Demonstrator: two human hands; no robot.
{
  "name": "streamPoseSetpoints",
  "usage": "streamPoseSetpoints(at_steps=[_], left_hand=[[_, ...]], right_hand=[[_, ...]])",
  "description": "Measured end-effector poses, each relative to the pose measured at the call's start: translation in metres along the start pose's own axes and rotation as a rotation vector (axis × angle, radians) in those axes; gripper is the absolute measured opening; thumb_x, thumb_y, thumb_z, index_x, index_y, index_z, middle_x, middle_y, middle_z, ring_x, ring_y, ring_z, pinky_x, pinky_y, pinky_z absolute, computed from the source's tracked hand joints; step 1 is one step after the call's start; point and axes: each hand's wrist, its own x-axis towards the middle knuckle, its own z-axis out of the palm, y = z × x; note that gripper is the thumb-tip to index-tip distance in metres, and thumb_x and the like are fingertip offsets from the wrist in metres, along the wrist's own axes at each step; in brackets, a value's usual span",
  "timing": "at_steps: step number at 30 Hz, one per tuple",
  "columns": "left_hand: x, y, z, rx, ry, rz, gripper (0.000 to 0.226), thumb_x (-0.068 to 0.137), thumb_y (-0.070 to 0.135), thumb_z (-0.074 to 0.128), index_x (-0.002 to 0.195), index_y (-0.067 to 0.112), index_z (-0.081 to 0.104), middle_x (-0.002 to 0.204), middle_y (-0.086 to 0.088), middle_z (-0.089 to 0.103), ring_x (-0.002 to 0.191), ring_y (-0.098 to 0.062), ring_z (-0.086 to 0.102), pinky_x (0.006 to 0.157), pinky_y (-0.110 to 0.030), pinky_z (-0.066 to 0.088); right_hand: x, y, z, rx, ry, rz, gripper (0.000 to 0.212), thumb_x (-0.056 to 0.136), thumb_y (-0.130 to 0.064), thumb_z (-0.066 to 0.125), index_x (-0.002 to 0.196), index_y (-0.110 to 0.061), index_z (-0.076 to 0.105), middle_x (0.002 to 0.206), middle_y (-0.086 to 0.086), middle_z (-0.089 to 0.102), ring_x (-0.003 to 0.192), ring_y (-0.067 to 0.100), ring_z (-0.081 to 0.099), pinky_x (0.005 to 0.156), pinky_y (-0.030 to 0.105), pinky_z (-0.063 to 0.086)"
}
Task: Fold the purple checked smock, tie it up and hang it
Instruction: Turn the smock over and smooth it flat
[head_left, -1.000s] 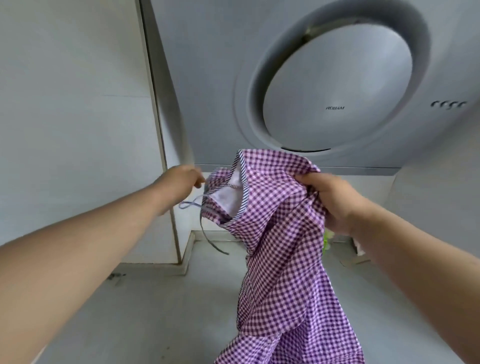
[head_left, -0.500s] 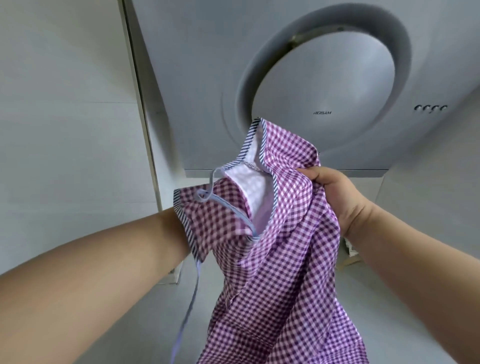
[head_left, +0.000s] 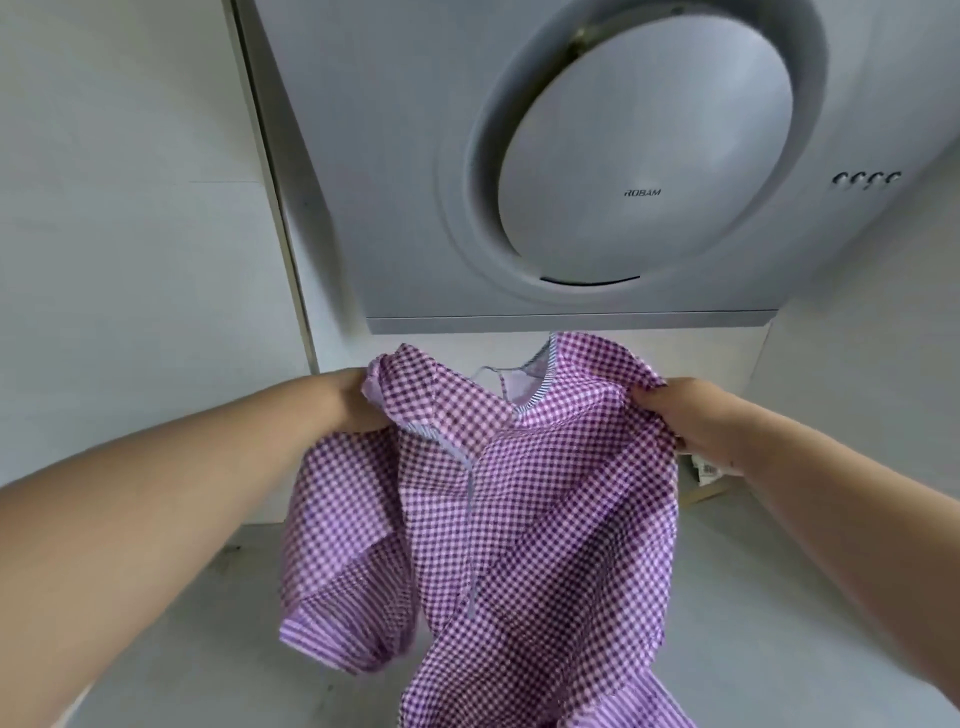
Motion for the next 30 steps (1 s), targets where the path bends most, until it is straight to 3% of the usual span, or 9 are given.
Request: streamPoseSetpoints(at_steps=[6, 8, 11, 14, 18, 20, 23, 26, 30], left_hand=[[0.004, -0.001, -0.002, -0.036, -0.017, 0.022, 0.049, 0.112, 0.049, 0.036, 0.151, 0.025, 0.054, 0.150, -0.001, 0.057, 0.127, -0.021, 0.059, 0.117, -0.042, 0.043], [0.001, 0.012, -0.005, -0.058, 0.041, 0.006, 0.051, 0.109, 0.047, 0.036, 0.147, 0.020, 0.056, 0.142, -0.005, 0.061, 0.118, -0.021, 0.060, 0.109, -0.039, 0.046], [-0.003, 0.029, -0.006, -0.190, 0.172, -0.009, 0.063, 0.097, 0.055, 0.044, 0.148, 0.018, 0.046, 0.131, -0.005, 0.065, 0.111, -0.024, 0.063, 0.093, -0.038, 0.050], [-0.012, 0.045, 0.000, -0.171, 0.218, 0.185, 0.069, 0.092, 0.054, 0.056, 0.152, 0.031, 0.030, 0.115, 0.003, 0.069, 0.095, -0.017, 0.066, 0.077, -0.035, 0.050], [-0.016, 0.068, 0.015, -0.054, 0.164, 0.475, 0.103, 0.083, 0.051, 0.078, 0.159, 0.048, 0.010, 0.097, 0.016, 0.066, 0.084, -0.010, 0.066, 0.074, -0.034, 0.055], [-0.014, 0.075, 0.021, 0.037, 0.147, 0.502, 0.079, 0.087, 0.045, 0.076, 0.153, 0.044, 0.034, 0.098, 0.019, 0.061, 0.089, -0.011, 0.063, 0.079, -0.035, 0.056], [-0.010, 0.076, 0.027, -0.010, 0.092, 0.509, 0.016, 0.097, 0.039, 0.065, 0.108, 0.027, 0.067, 0.100, 0.010, 0.070, 0.091, -0.016, 0.067, 0.085, -0.037, 0.057], [-0.007, 0.069, 0.033, -0.190, 0.082, 0.494, 0.016, 0.102, 0.031, 0.055, 0.100, 0.028, 0.071, 0.103, 0.009, 0.073, 0.093, -0.010, 0.066, 0.088, -0.033, 0.056], [-0.002, 0.058, 0.032, -0.325, 0.113, 0.384, 0.026, 0.103, 0.025, 0.048, 0.099, 0.018, 0.073, 0.103, 0.002, 0.074, 0.096, -0.015, 0.068, 0.095, -0.041, 0.057]], right_hand=[[0.008, 0.009, 0.007, -0.298, 0.048, -0.047, 0.033, 0.106, -0.032, 0.054, 0.118, -0.005, 0.069, 0.101, 0.010, 0.074, 0.092, 0.029, 0.072, 0.091, 0.044, 0.060], [0.005, 0.007, 0.014, -0.409, 0.011, -0.112, 0.028, 0.106, -0.031, 0.055, 0.113, -0.010, 0.072, 0.099, 0.005, 0.075, 0.088, 0.022, 0.071, 0.083, 0.037, 0.058], [-0.002, 0.003, 0.025, -0.448, -0.108, -0.219, 0.021, 0.104, -0.023, 0.056, 0.111, -0.024, 0.075, 0.104, -0.003, 0.078, 0.093, 0.015, 0.073, 0.094, 0.037, 0.057], [-0.013, -0.005, 0.038, -0.487, -0.220, -0.309, 0.030, 0.101, -0.016, 0.058, 0.108, -0.038, 0.077, 0.105, -0.016, 0.078, 0.100, 0.008, 0.073, 0.100, 0.038, 0.056], [-0.026, -0.016, 0.053, -0.460, -0.385, -0.364, 0.048, 0.094, 0.000, 0.051, 0.107, -0.038, 0.078, 0.108, -0.014, 0.079, 0.104, 0.009, 0.073, 0.101, 0.042, 0.056], [-0.032, -0.018, 0.058, -0.411, -0.417, -0.389, 0.056, 0.088, 0.008, 0.046, 0.103, -0.034, 0.080, 0.105, -0.010, 0.080, 0.103, 0.013, 0.074, 0.100, 0.041, 0.057], [-0.033, -0.018, 0.065, -0.303, -0.425, -0.429, 0.052, 0.088, 0.012, 0.045, 0.101, -0.023, 0.081, 0.105, -0.003, 0.080, 0.105, 0.019, 0.074, 0.099, 0.040, 0.058], [-0.026, -0.015, 0.068, -0.213, -0.360, -0.398, 0.041, 0.091, 0.008, 0.051, 0.098, -0.021, 0.079, 0.102, 0.000, 0.080, 0.101, 0.021, 0.074, 0.093, 0.039, 0.060], [-0.017, -0.004, 0.075, -0.365, -0.198, -0.335, 0.011, 0.091, -0.014, 0.063, 0.091, -0.023, 0.070, 0.086, 0.000, 0.074, 0.078, 0.019, 0.067, 0.071, 0.035, 0.056]])
